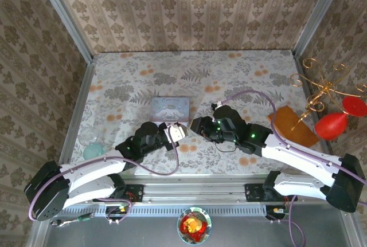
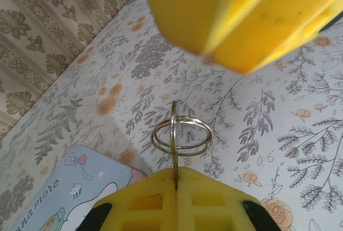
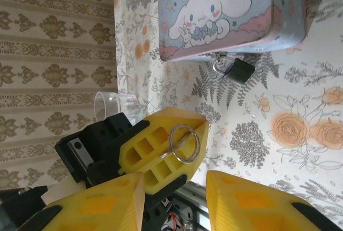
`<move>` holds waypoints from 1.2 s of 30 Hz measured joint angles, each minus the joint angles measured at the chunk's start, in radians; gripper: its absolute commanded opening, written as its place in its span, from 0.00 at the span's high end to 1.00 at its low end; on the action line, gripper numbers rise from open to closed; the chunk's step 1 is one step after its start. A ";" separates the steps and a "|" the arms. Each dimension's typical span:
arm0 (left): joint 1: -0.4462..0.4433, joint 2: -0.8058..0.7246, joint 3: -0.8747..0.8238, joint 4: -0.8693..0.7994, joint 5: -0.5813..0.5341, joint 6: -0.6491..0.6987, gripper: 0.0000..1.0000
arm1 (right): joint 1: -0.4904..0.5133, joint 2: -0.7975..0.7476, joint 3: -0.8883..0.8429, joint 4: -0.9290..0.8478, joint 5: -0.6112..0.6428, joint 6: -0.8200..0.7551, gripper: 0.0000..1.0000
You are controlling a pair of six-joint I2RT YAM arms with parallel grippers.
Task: Unlock the padlock with the key
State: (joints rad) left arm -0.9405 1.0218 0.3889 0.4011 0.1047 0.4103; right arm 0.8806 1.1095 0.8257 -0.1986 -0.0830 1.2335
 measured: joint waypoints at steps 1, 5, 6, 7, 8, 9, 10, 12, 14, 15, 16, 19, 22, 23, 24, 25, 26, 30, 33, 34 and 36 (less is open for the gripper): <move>-0.004 0.000 0.000 -0.002 0.007 0.005 1.00 | -0.001 0.006 0.000 0.002 -0.005 0.006 0.65; -0.016 0.000 0.000 -0.011 0.033 0.015 1.00 | -0.001 0.025 0.000 0.009 -0.017 0.022 0.66; -0.016 0.000 0.000 -0.013 0.037 0.017 1.00 | -0.001 0.027 0.000 0.009 -0.022 0.025 0.67; -0.017 0.000 0.000 -0.013 0.040 0.018 1.00 | -0.001 0.030 0.000 0.011 -0.024 0.029 0.67; -0.017 0.000 0.000 -0.013 0.042 0.018 1.00 | -0.001 0.033 0.000 0.013 -0.028 0.031 0.67; -0.018 0.001 0.000 -0.012 0.045 0.019 1.00 | -0.001 0.038 0.000 0.016 -0.031 0.035 0.67; -0.019 0.003 0.000 -0.012 0.045 0.021 1.00 | -0.001 0.042 0.000 0.016 -0.034 0.036 0.67; -0.021 0.013 0.000 -0.012 0.048 0.021 1.00 | -0.001 0.050 -0.001 0.017 -0.037 0.040 0.68; -0.021 0.023 0.000 -0.012 0.049 0.021 1.00 | -0.001 0.058 -0.001 0.018 -0.039 0.046 0.70; -0.021 0.026 0.000 -0.012 0.049 0.021 1.00 | -0.001 0.063 -0.002 0.018 -0.039 0.047 0.72; -0.021 0.028 0.000 -0.012 0.049 0.021 1.00 | -0.001 0.070 -0.002 0.018 -0.042 0.050 0.73; -0.021 0.031 0.000 -0.012 0.048 0.021 1.00 | -0.001 0.089 -0.003 0.027 -0.053 0.054 0.77; -0.021 0.031 0.000 -0.012 0.048 0.022 1.00 | -0.001 0.098 -0.005 0.036 -0.057 0.054 0.79; -0.021 0.031 0.000 -0.012 0.048 0.022 1.00 | -0.001 0.098 -0.008 0.039 -0.057 0.054 0.80; -0.021 0.032 0.000 -0.013 0.048 0.022 1.00 | -0.001 0.098 -0.012 0.042 -0.057 0.054 0.82; -0.021 0.033 0.000 -0.013 0.047 0.022 1.00 | -0.001 0.098 -0.016 0.044 -0.057 0.054 0.83; -0.021 0.034 0.000 -0.014 0.047 0.022 1.00 | -0.001 0.098 -0.020 0.044 -0.057 0.055 0.85; -0.022 0.040 0.000 -0.017 0.041 0.029 1.00 | -0.005 0.097 -0.034 0.047 -0.056 0.056 0.92; -0.023 0.040 0.000 -0.016 0.035 0.031 1.00 | -0.006 0.097 -0.035 0.053 -0.056 0.054 0.96; -0.023 0.040 0.000 -0.016 0.033 0.032 1.00 | -0.006 0.097 -0.035 0.054 -0.056 0.053 0.99; -0.023 0.040 0.000 -0.016 0.030 0.031 0.98 | -0.006 0.097 -0.035 0.055 -0.056 0.050 1.00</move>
State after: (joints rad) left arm -0.9634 1.0615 0.3889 0.3851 0.1345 0.4416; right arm 0.8742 1.2064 0.7906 -0.1432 -0.1387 1.2839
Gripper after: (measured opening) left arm 0.064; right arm 0.074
